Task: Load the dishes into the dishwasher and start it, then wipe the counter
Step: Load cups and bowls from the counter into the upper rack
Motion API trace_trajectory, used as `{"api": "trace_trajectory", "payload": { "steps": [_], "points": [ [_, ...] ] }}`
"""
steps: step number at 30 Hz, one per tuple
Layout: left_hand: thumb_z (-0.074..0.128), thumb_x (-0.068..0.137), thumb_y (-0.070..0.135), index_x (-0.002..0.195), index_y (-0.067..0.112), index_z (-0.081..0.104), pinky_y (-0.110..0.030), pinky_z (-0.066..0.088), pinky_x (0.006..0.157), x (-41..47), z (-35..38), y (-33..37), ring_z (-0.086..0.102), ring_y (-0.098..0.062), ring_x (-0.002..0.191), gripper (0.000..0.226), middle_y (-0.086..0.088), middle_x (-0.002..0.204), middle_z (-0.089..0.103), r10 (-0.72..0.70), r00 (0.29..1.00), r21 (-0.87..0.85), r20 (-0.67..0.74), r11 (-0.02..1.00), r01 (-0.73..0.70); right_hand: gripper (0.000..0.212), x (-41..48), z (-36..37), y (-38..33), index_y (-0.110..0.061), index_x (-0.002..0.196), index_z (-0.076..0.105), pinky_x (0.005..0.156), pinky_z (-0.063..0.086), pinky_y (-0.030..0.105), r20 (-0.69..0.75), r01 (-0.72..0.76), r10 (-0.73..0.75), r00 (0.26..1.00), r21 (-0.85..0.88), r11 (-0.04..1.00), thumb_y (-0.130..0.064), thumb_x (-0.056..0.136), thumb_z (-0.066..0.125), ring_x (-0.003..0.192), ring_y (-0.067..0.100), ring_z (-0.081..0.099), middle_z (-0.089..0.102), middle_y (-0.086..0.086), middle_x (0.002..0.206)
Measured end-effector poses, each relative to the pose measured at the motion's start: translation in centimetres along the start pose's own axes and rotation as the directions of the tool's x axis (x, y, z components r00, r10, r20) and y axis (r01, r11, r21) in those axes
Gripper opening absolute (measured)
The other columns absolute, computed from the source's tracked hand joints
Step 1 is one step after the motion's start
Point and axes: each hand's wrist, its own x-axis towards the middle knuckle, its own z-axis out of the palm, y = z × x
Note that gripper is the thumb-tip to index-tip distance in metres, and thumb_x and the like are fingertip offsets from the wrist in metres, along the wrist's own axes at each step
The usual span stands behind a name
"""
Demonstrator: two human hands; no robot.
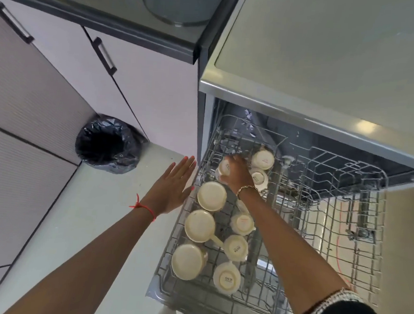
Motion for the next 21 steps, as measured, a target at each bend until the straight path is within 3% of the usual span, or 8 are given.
{"api": "trace_trajectory", "payload": {
  "steps": [8,14,17,21],
  "points": [
    [-0.012,0.085,0.058,0.143,0.019,-0.012,-0.027,-0.014,0.113,0.2,0.5,-0.4,-0.019,-0.011,0.140,0.069,0.005,0.150,-0.016,0.041,0.999,-0.068,0.007,0.997,-0.040,0.055,2.3,3.0,-0.6,-0.008,0.127,0.046,0.099,0.038,0.036,0.027,-0.021,0.021,0.999,-0.013,1.000,-0.008,0.078,0.071,0.130,0.032,0.033,0.036,0.014,0.138],
    [-0.019,0.079,0.066,0.142,0.020,-0.014,-0.025,-0.015,0.112,0.1,0.7,-0.7,-0.020,-0.010,0.139,0.078,0.006,0.150,-0.017,0.026,0.999,-0.096,0.034,0.995,-0.022,0.060,2.8,2.8,-0.8,-0.005,0.124,0.052,0.097,0.034,0.028,0.065,-0.074,0.066,0.996,0.126,0.989,-0.009,0.070,0.079,0.123,0.030,0.040,0.044,0.015,0.132],
    [-0.024,0.074,0.069,0.142,0.021,-0.016,-0.023,-0.016,0.111,0.0,0.7,-0.6,-0.024,-0.009,0.137,0.084,0.005,0.149,-0.020,-0.001,0.998,-0.087,0.062,0.996,0.007,0.058,2.7,2.2,-0.6,-0.004,0.129,0.050,0.101,0.035,0.031,0.073,-0.082,0.068,0.995,0.206,0.975,-0.013,0.077,0.073,0.122,0.029,0.045,0.046,0.017,0.132],
    [-0.029,0.068,0.072,0.146,0.016,-0.011,-0.025,-0.014,0.111,-0.4,0.2,-0.7,-0.023,-0.011,0.137,0.098,0.004,0.148,-0.020,-0.013,0.996,-0.060,0.088,0.998,0.018,0.042,2.1,1.1,-0.6,-0.001,0.125,0.054,0.096,0.040,0.030,0.036,-0.127,0.122,0.992,0.253,0.959,-0.008,0.085,0.063,0.115,0.030,0.053,0.056,0.020,0.126]
  ]
}}
